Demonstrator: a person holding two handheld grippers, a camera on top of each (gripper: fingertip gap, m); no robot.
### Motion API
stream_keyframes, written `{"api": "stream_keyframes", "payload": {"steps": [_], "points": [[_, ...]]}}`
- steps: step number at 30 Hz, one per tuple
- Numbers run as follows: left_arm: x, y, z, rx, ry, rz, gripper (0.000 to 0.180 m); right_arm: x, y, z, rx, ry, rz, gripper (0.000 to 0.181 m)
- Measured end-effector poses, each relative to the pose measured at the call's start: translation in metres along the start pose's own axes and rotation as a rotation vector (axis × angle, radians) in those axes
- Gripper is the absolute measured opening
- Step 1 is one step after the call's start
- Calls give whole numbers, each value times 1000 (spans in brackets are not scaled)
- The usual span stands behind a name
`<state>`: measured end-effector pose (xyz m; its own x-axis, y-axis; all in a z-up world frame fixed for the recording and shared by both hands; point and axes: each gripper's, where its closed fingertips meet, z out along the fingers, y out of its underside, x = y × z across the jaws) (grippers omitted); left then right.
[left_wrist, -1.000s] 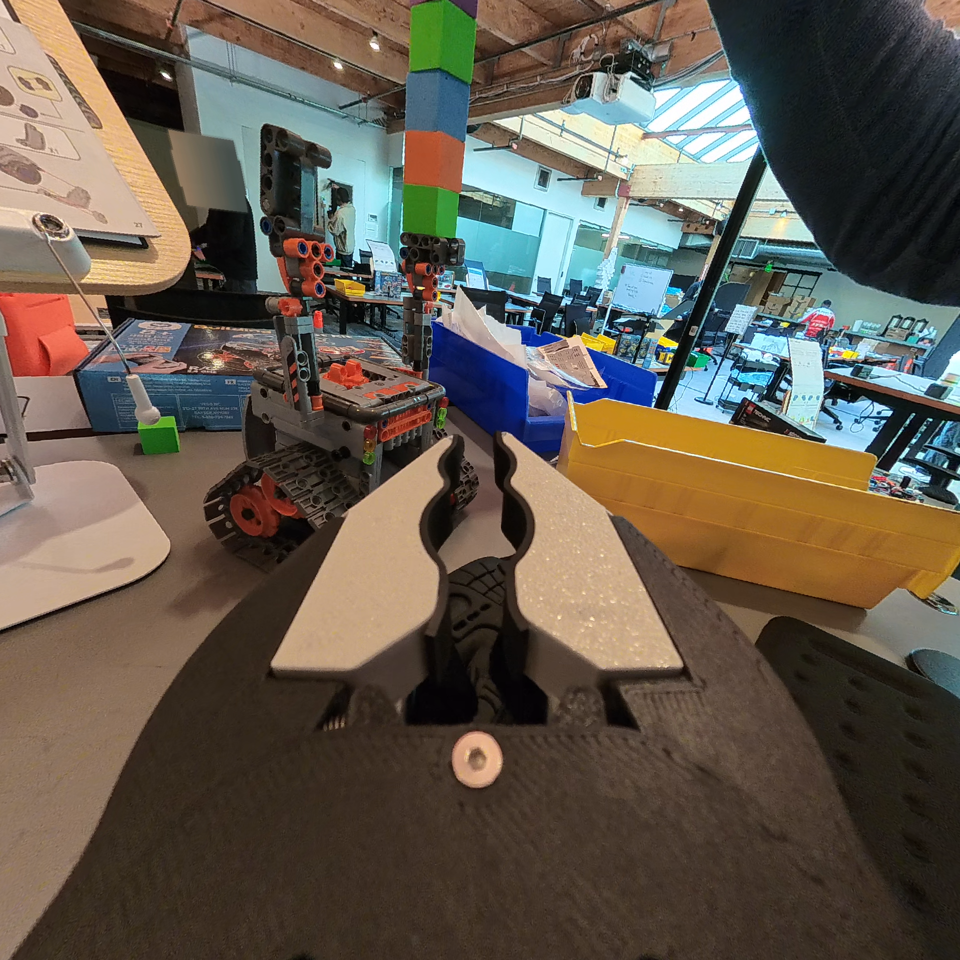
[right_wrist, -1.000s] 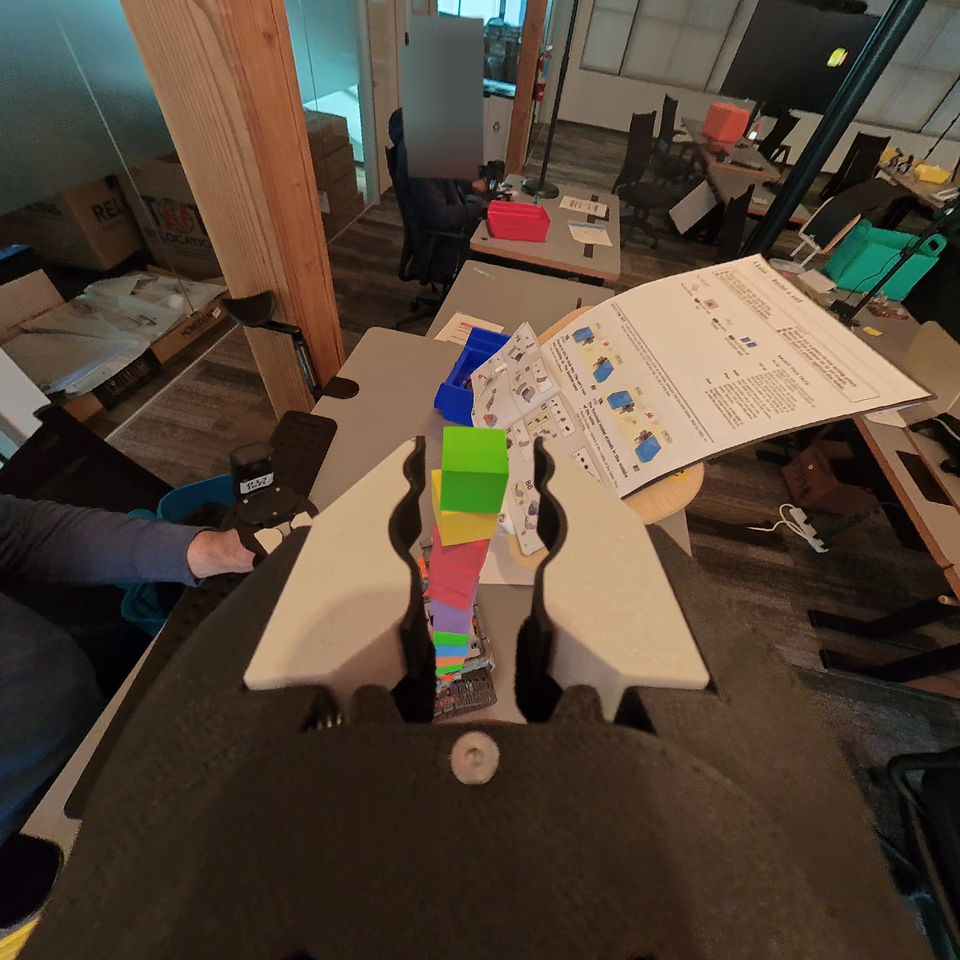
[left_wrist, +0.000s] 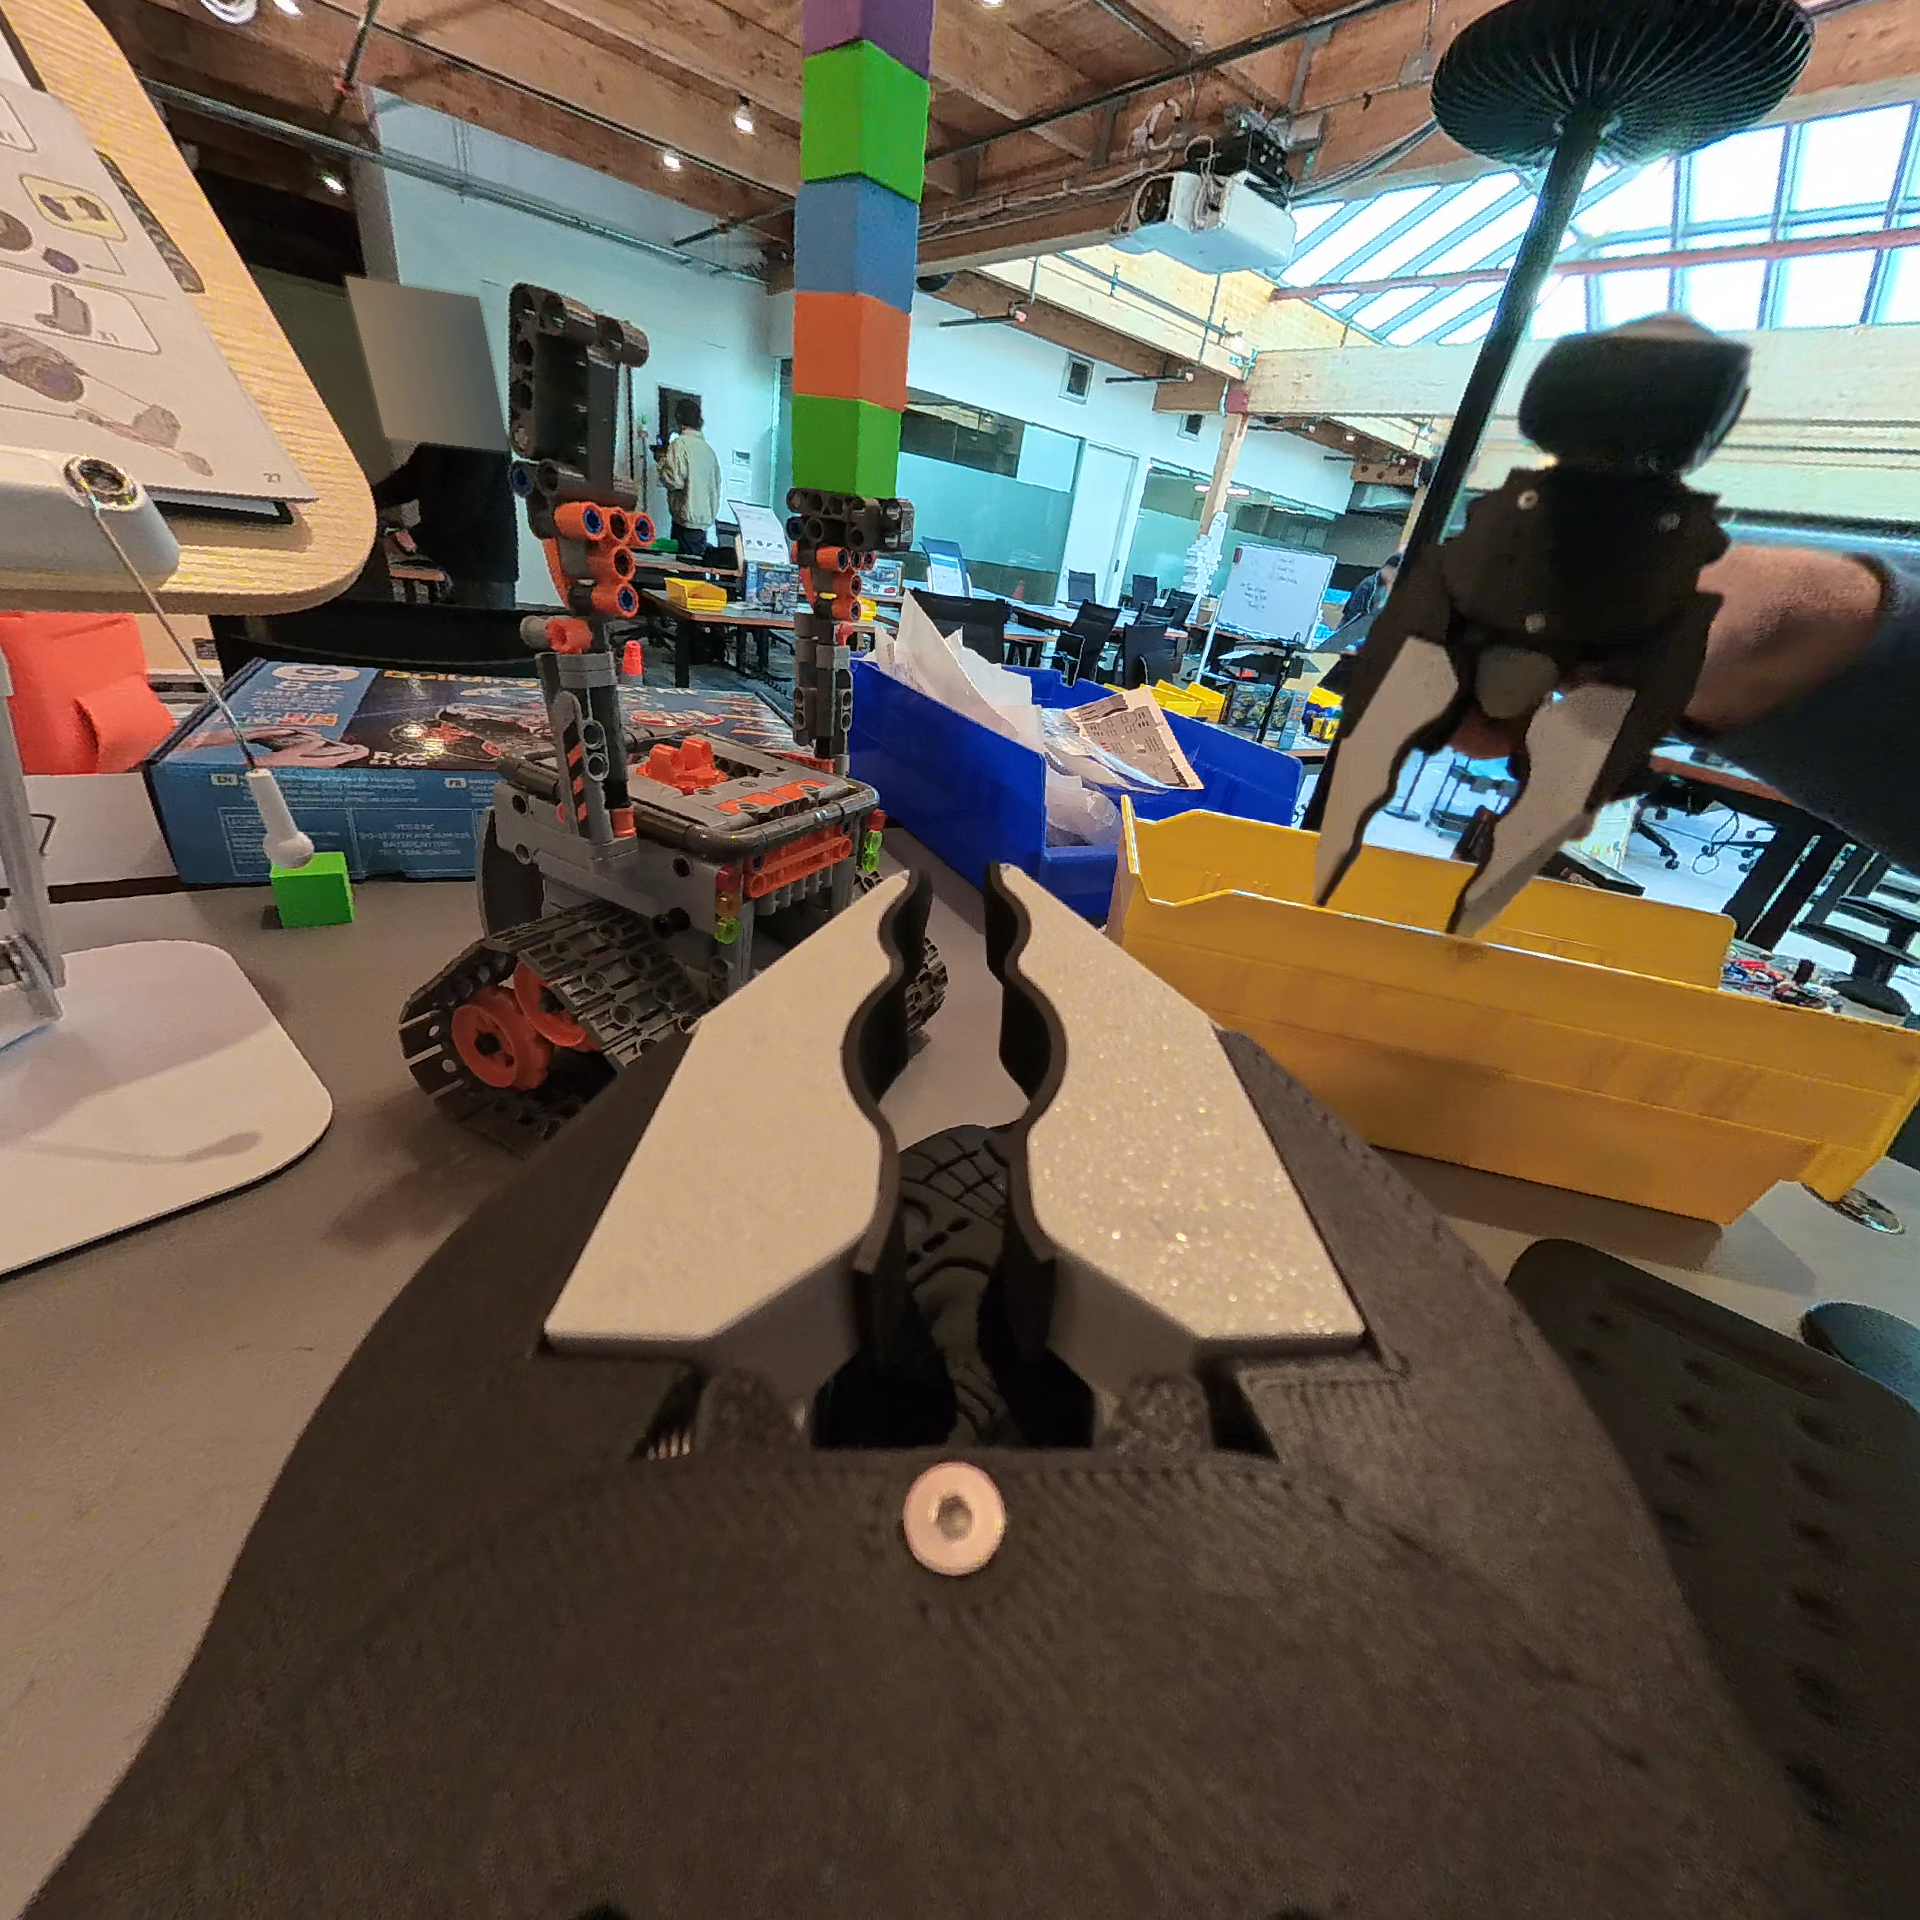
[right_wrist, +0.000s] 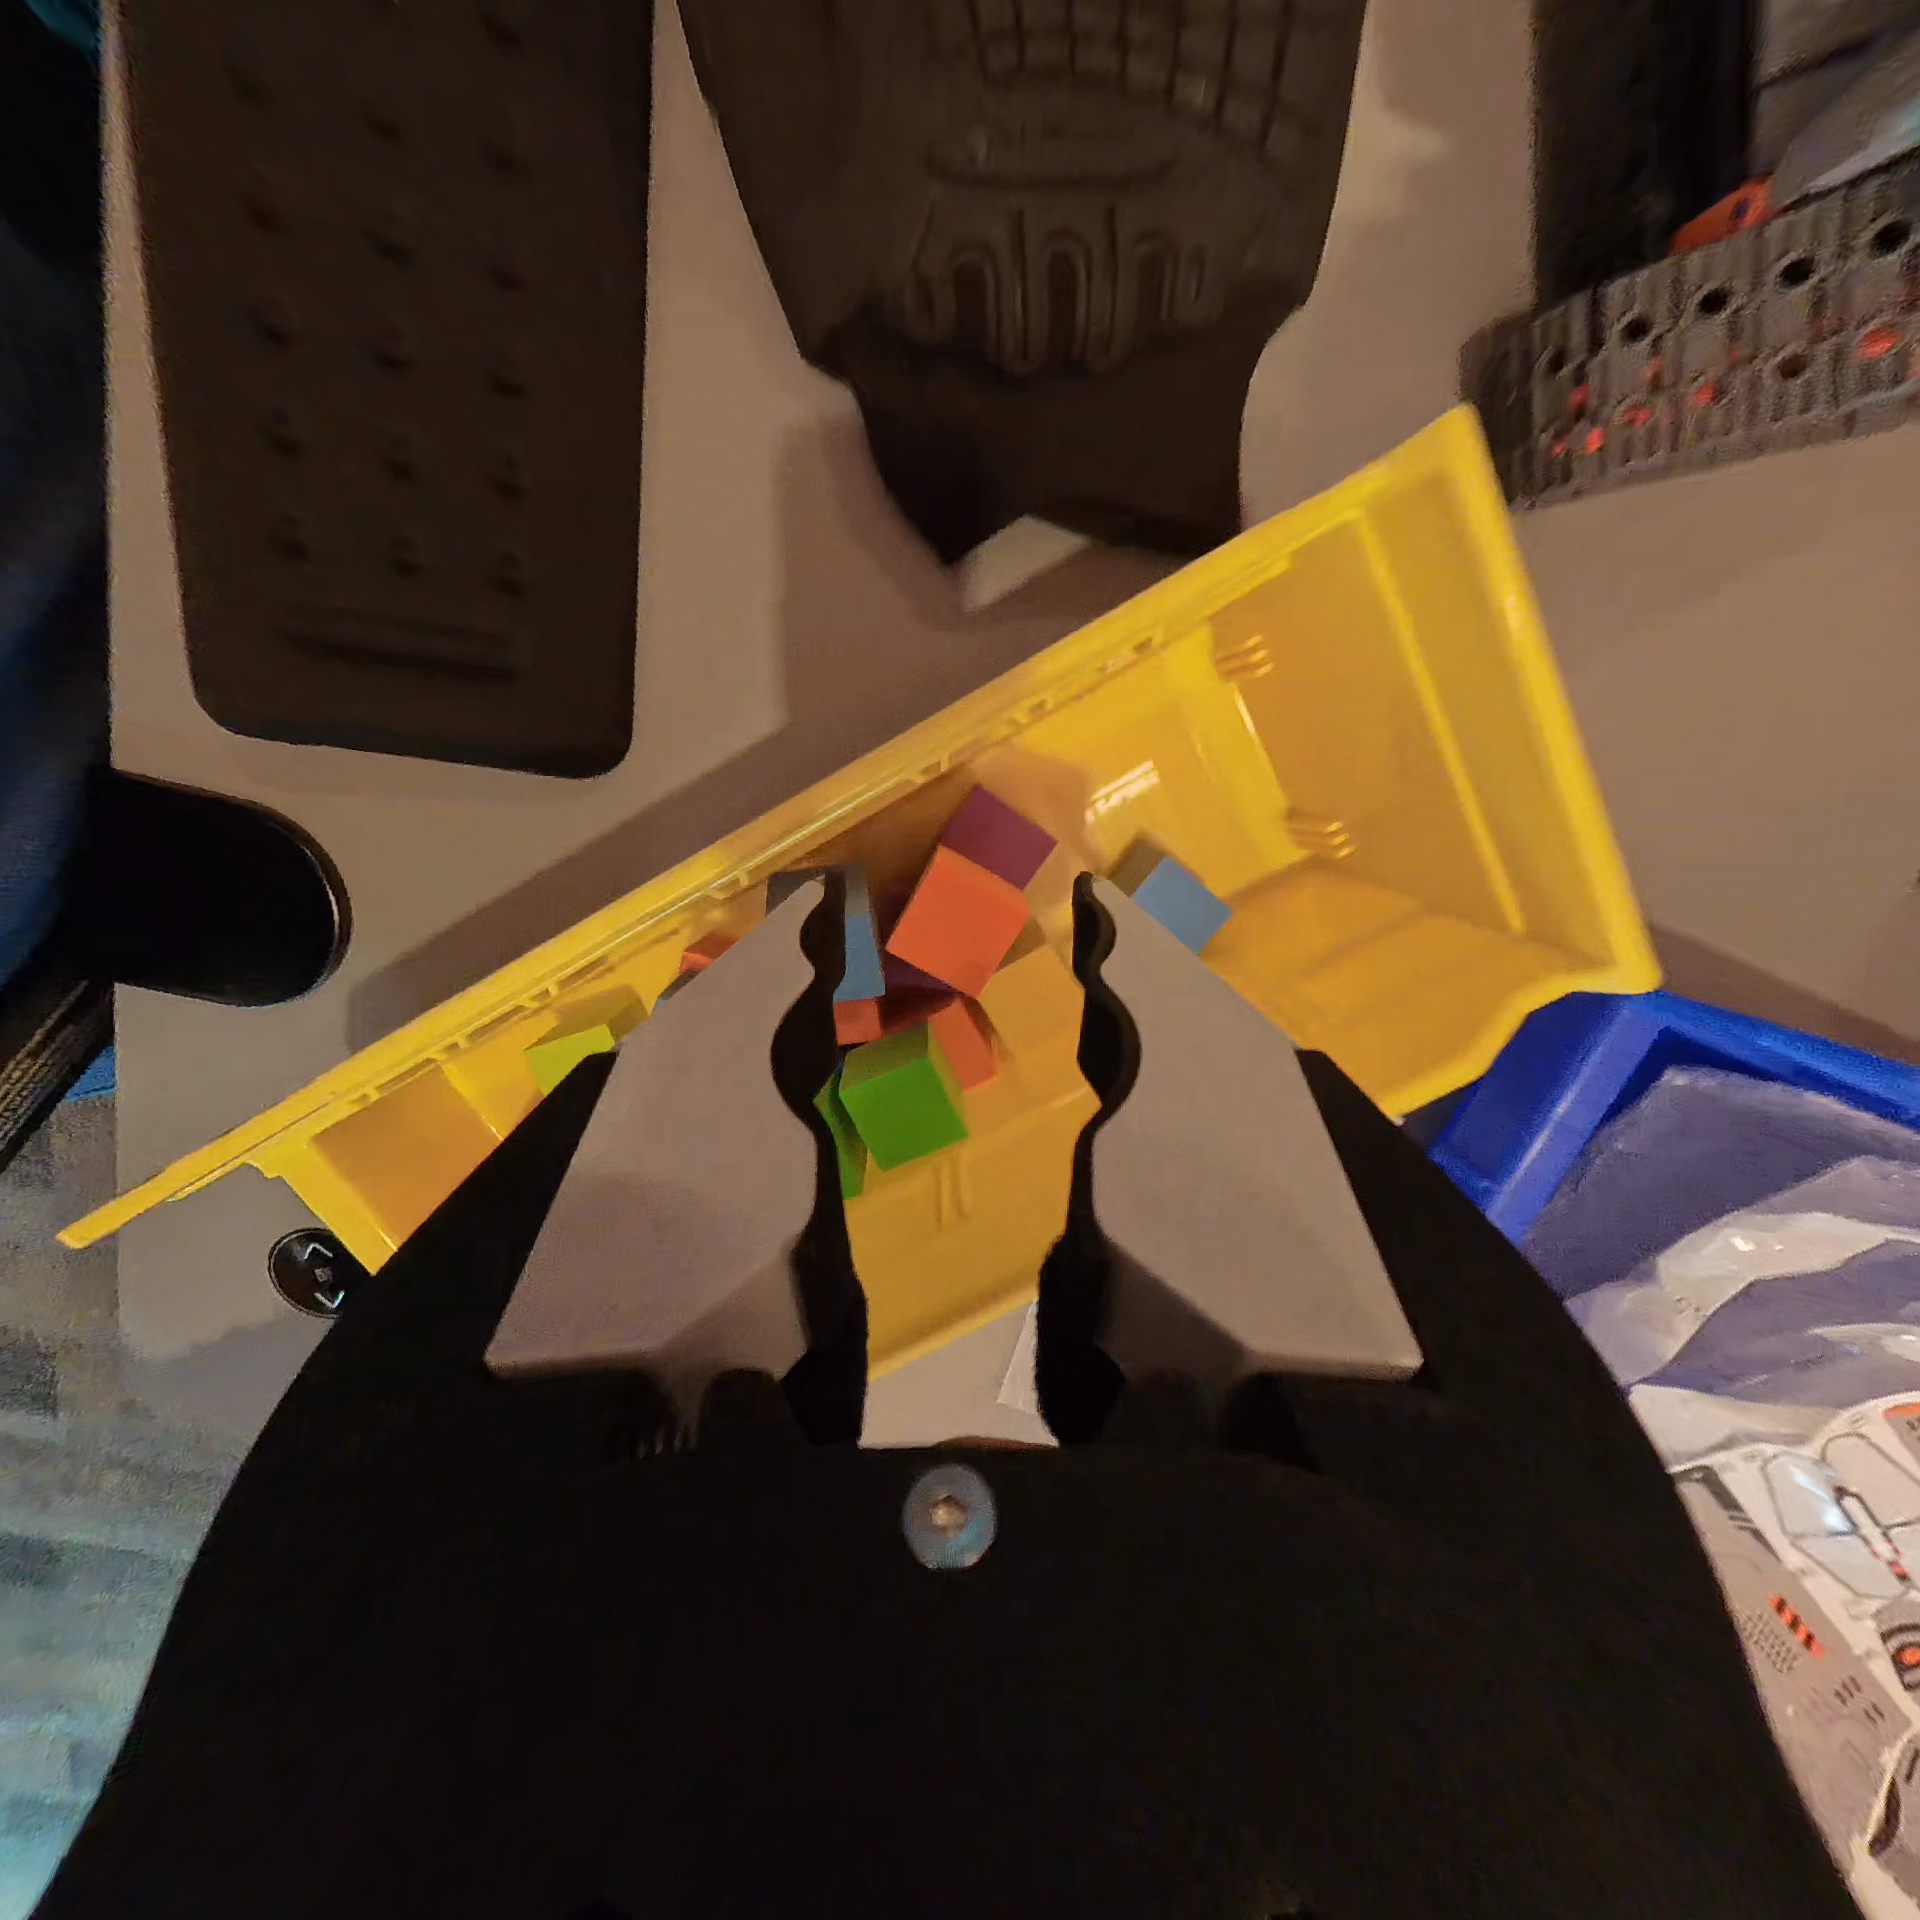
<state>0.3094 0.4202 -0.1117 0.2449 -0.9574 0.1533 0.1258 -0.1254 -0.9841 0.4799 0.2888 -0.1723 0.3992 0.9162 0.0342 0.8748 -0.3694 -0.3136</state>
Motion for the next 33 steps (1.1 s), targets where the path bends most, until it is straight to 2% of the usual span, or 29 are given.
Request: {"api": "stream_keyframes", "payload": {"steps": [3,9,23,33], "points": [[0,1,0,-4,-3,2,9,-2,9,12,-40,14,40,43],[1,0,0,0,-7,2,8,2,12,16,0,21,161,44],[-1,1,0,-1,-2,0,8,-1,23,27,-65,32,196,43],[0,0,0,5,9,-3,8,4,30,37,-139,52,226,26]]}}
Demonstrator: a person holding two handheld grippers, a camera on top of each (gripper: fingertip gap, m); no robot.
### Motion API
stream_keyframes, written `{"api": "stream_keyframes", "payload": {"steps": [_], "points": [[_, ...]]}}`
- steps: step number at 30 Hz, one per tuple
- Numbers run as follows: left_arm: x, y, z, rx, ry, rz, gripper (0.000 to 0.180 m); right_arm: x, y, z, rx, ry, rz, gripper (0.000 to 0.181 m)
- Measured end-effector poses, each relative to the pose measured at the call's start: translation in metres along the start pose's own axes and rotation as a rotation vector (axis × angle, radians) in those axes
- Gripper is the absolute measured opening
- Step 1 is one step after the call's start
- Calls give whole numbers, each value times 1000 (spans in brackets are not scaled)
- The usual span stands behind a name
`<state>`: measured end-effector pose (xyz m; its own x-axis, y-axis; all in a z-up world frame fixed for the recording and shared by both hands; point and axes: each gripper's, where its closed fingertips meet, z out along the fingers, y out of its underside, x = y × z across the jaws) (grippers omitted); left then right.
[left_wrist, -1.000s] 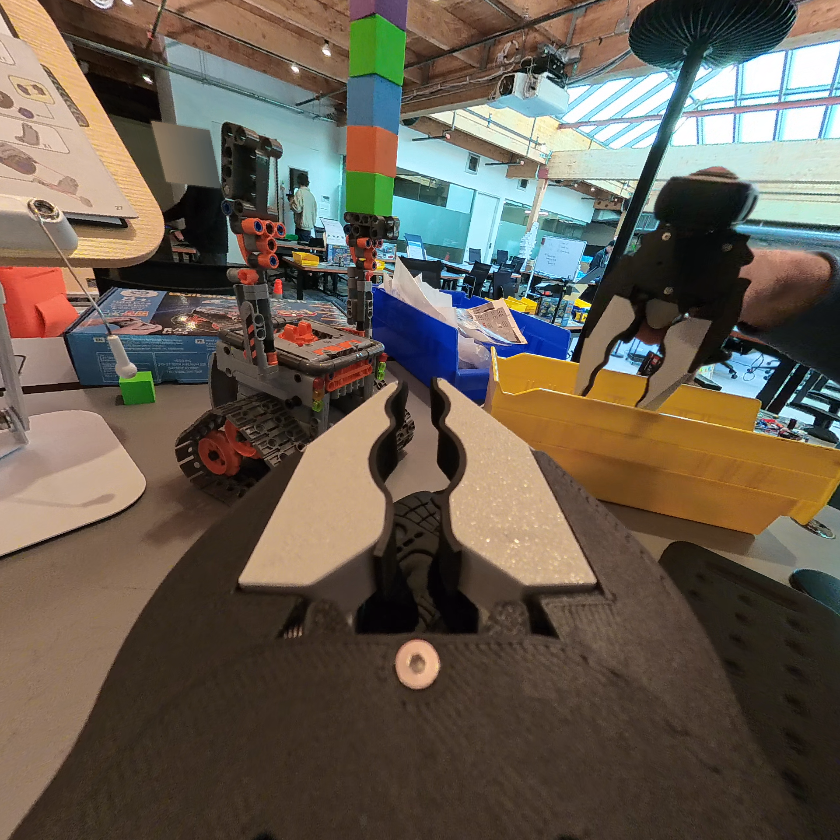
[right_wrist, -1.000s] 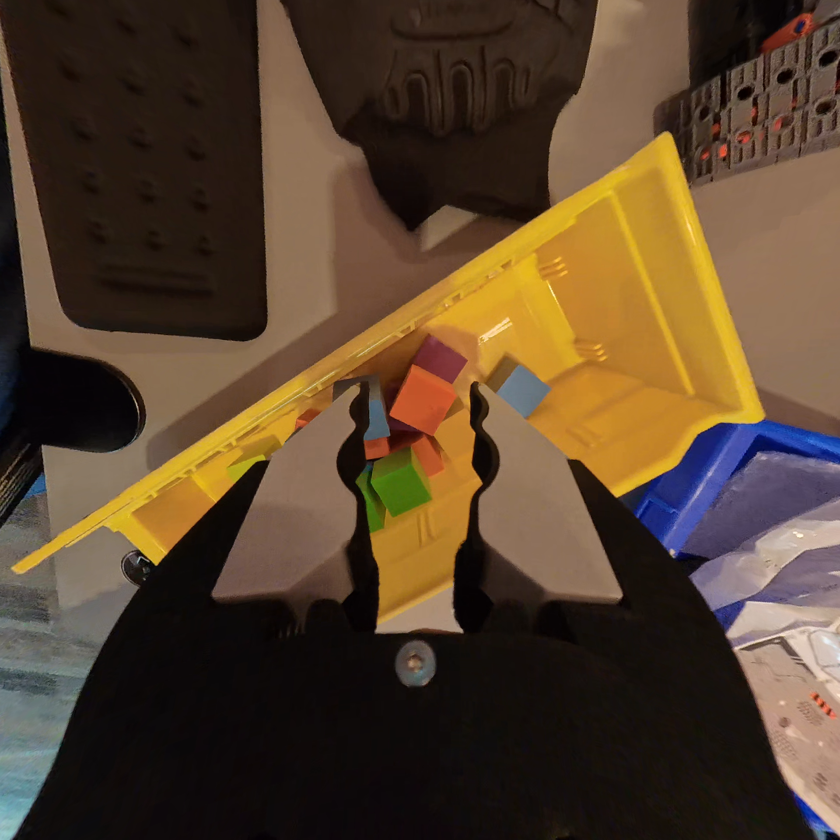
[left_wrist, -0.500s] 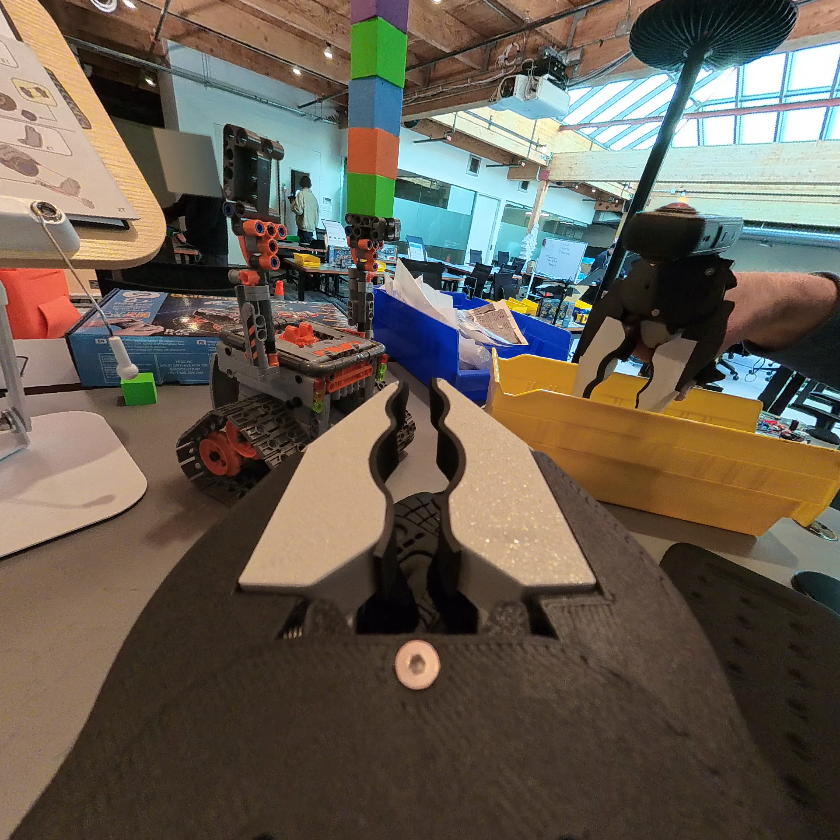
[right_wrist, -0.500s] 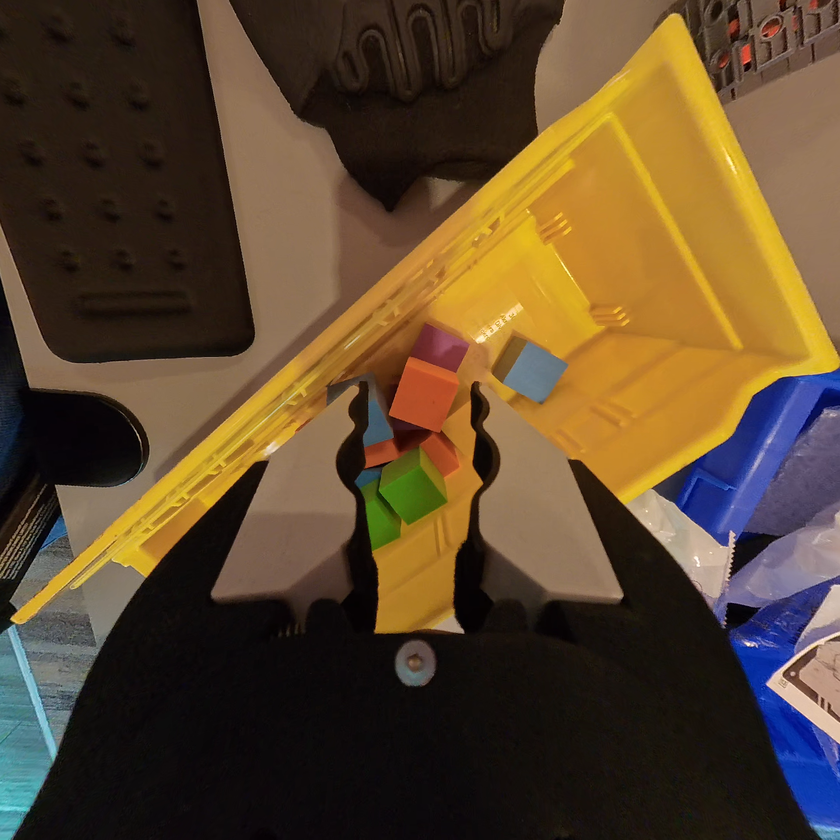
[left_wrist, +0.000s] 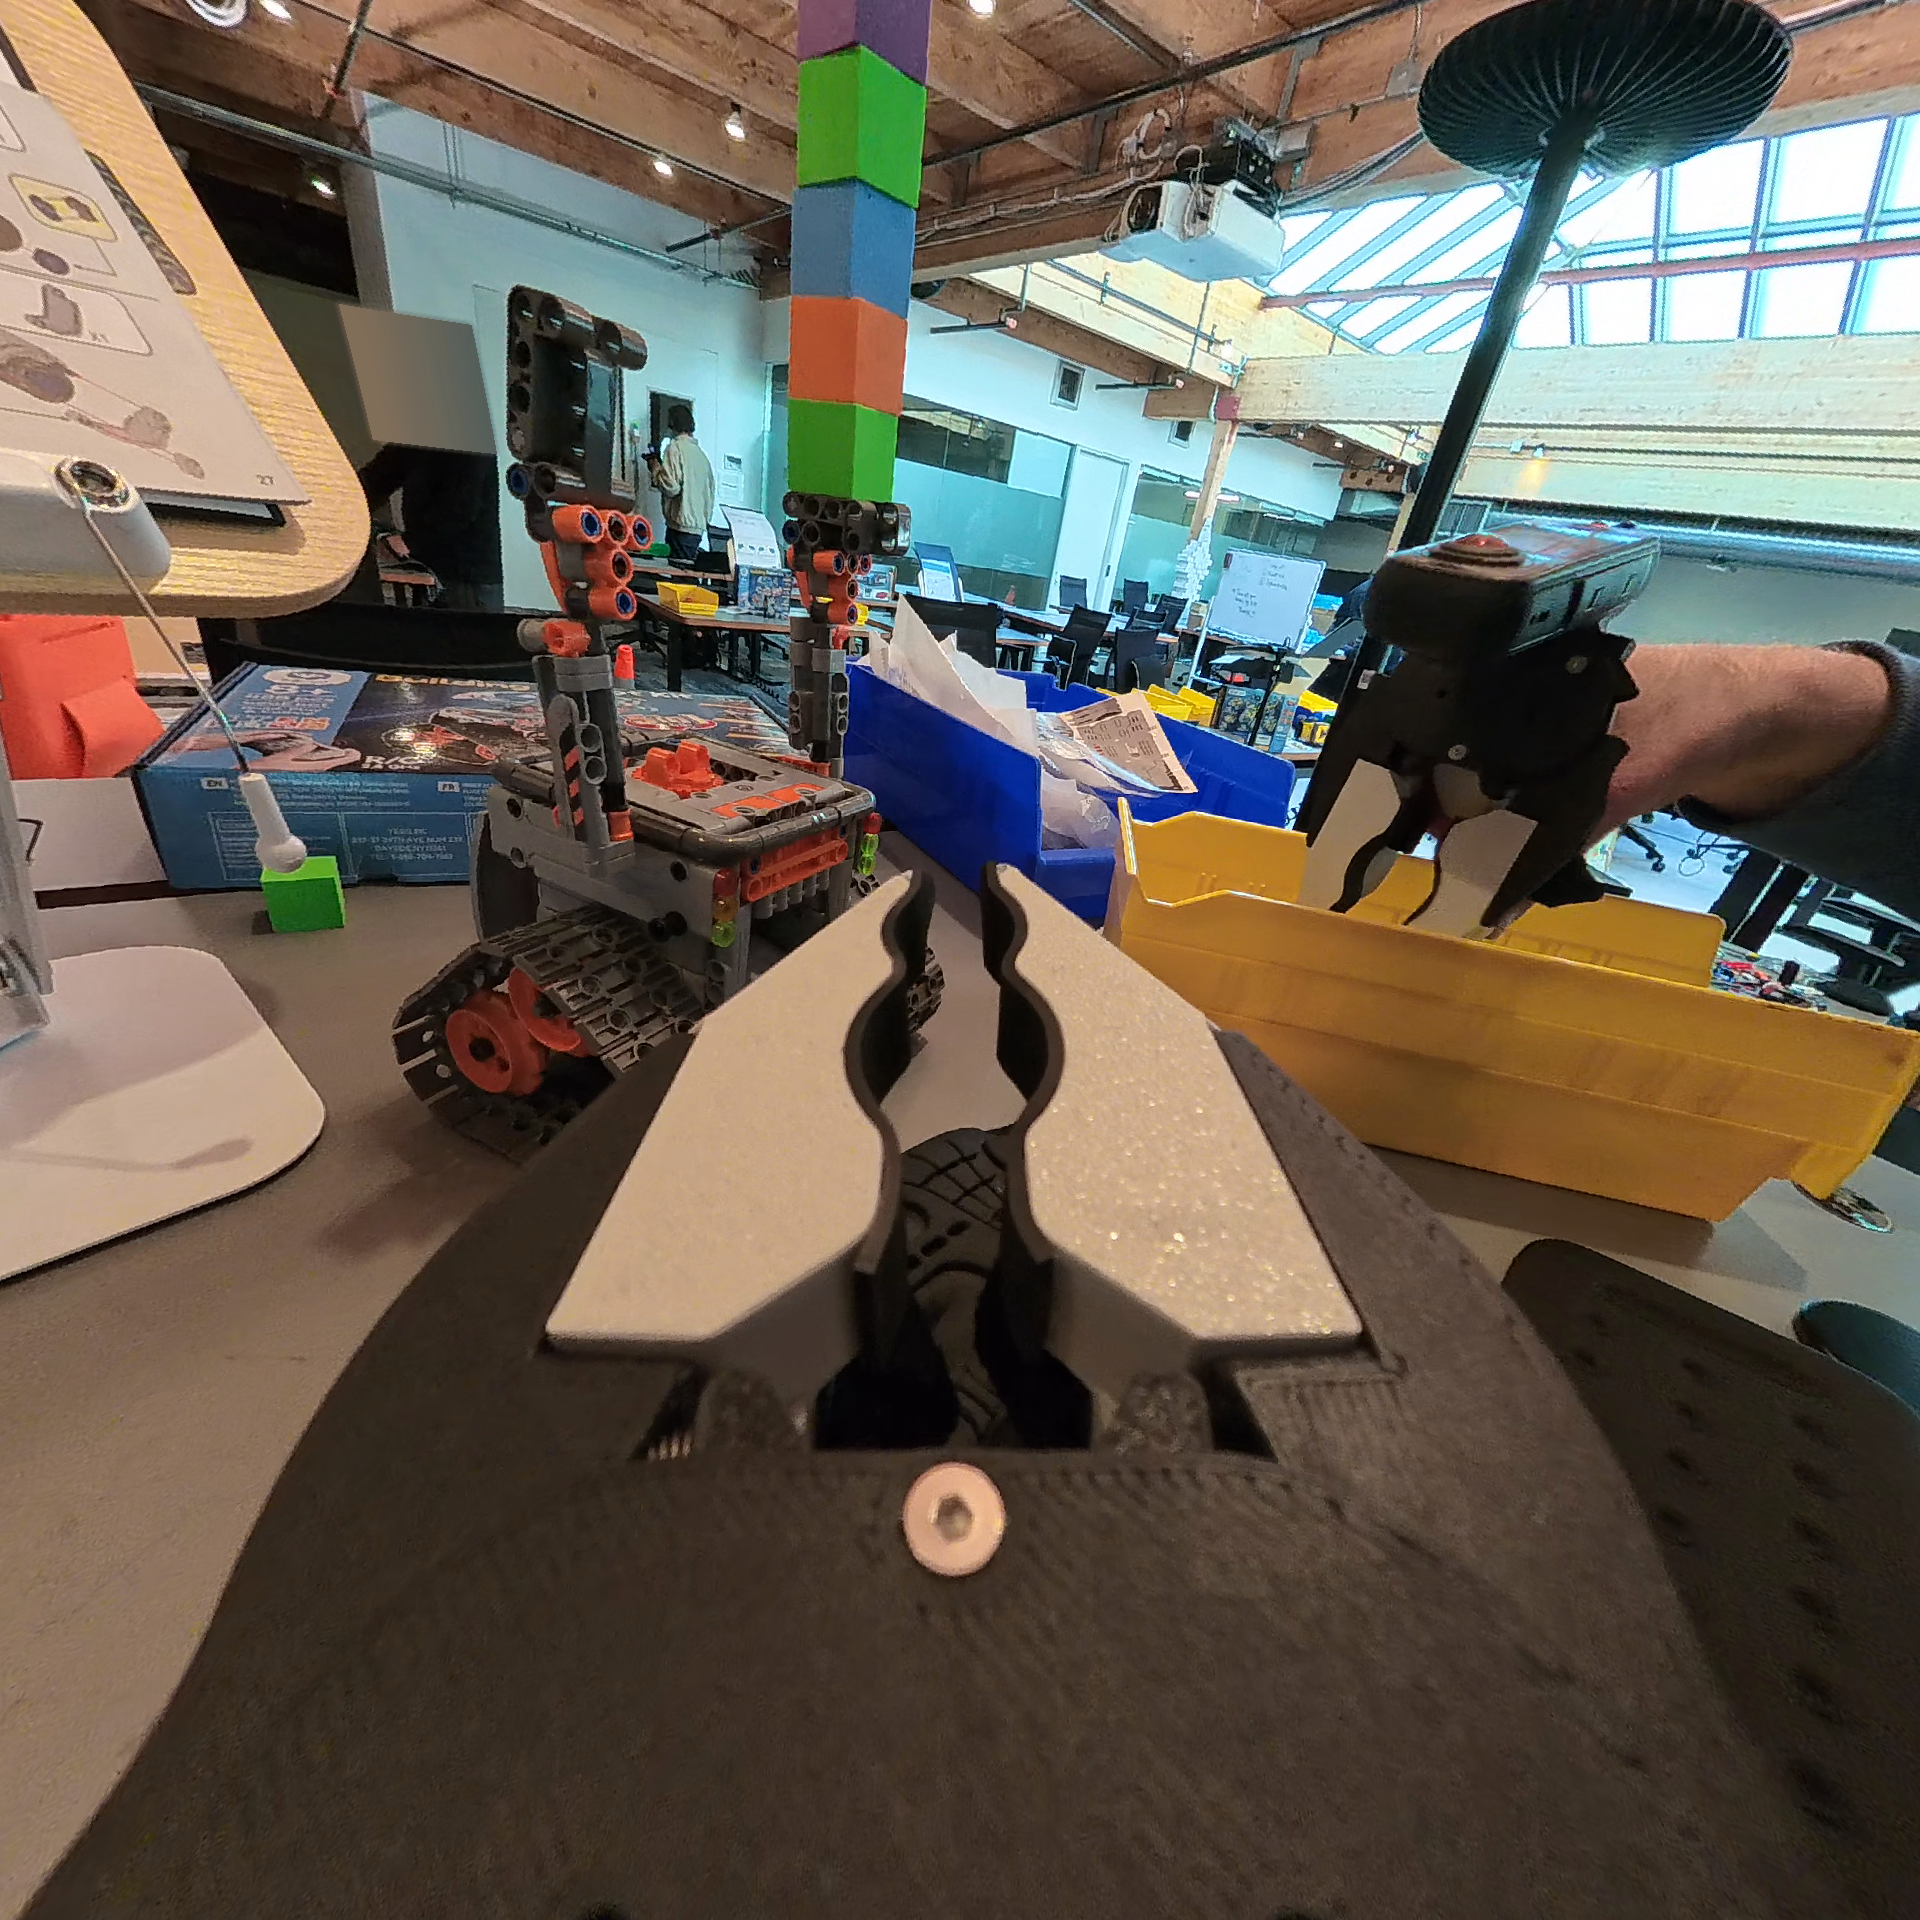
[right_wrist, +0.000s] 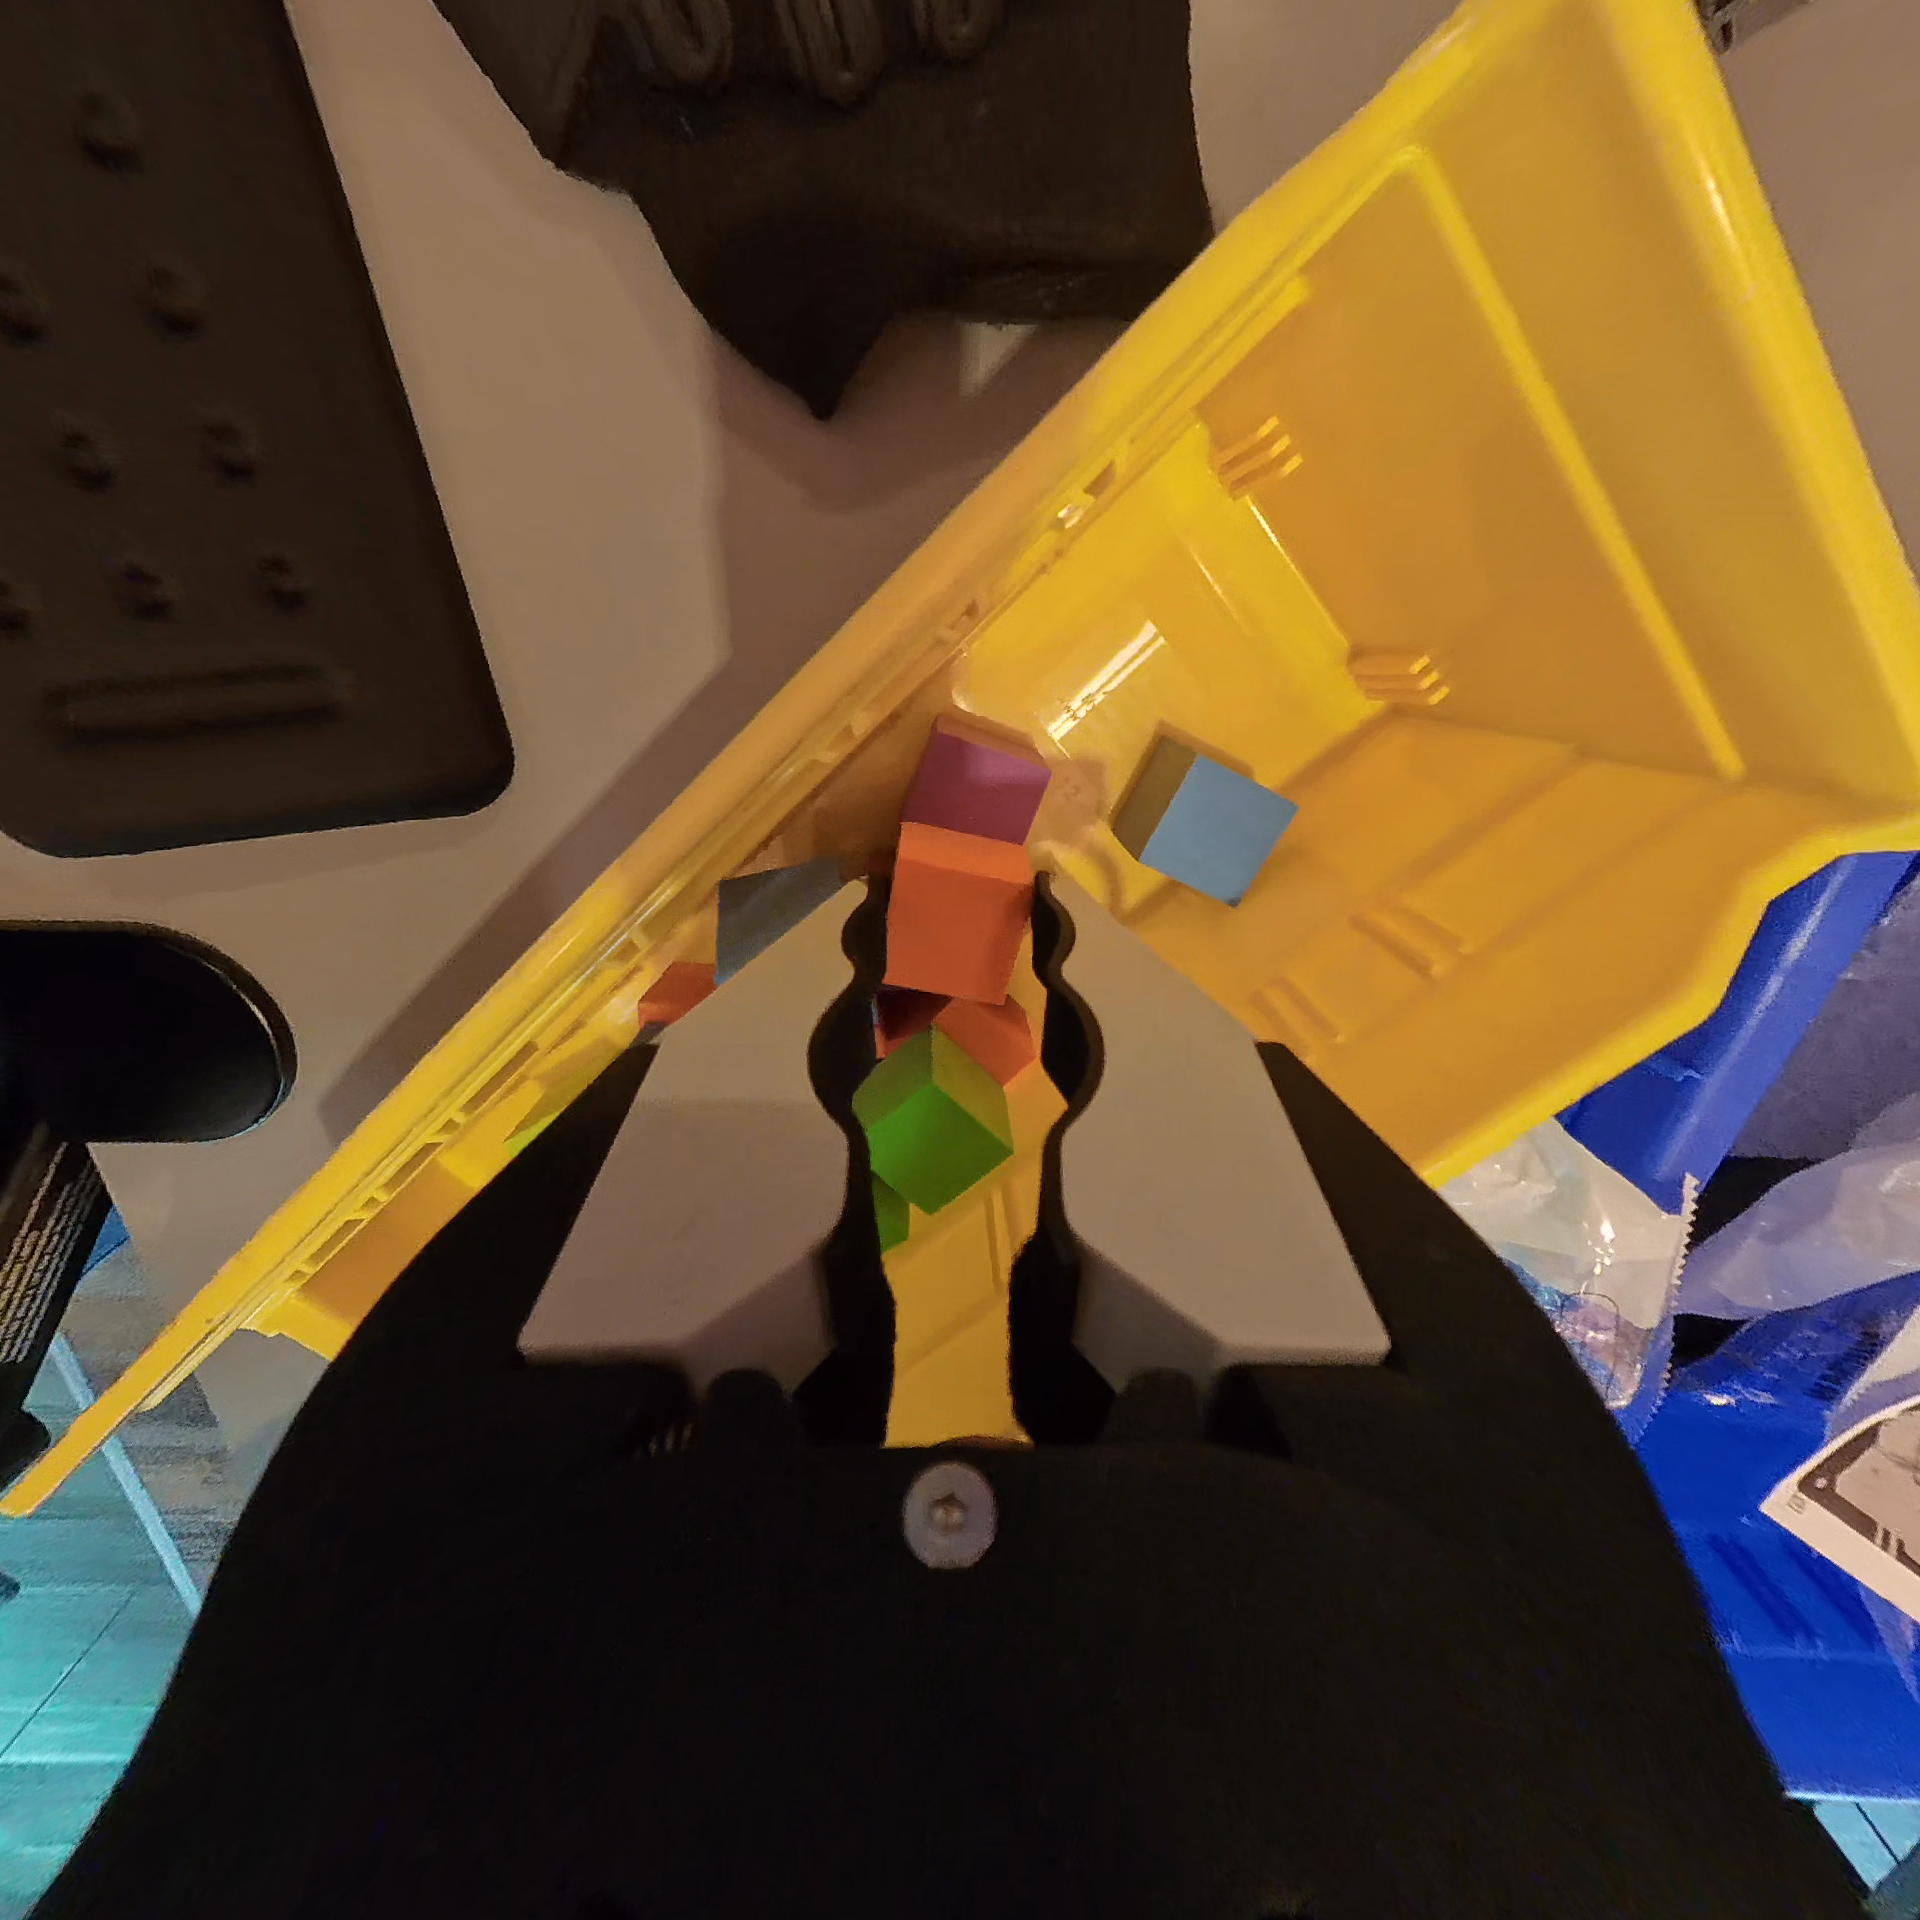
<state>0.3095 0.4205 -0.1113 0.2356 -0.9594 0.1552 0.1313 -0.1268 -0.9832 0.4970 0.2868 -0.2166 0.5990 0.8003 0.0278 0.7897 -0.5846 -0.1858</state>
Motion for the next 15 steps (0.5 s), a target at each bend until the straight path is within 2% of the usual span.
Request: {"api": "stream_keyframes", "payload": {"steps": [4,6,15], "points": [[0,-1,-1,4,1,-1,8,8,-10,-19,91,27,11,25],[1,0,0,4,3,-3,7,18,-21,-41,193,56,25,25],[0,1,0,0,7,-16,7,62,-105,-232,931,159,-4,25]]}}
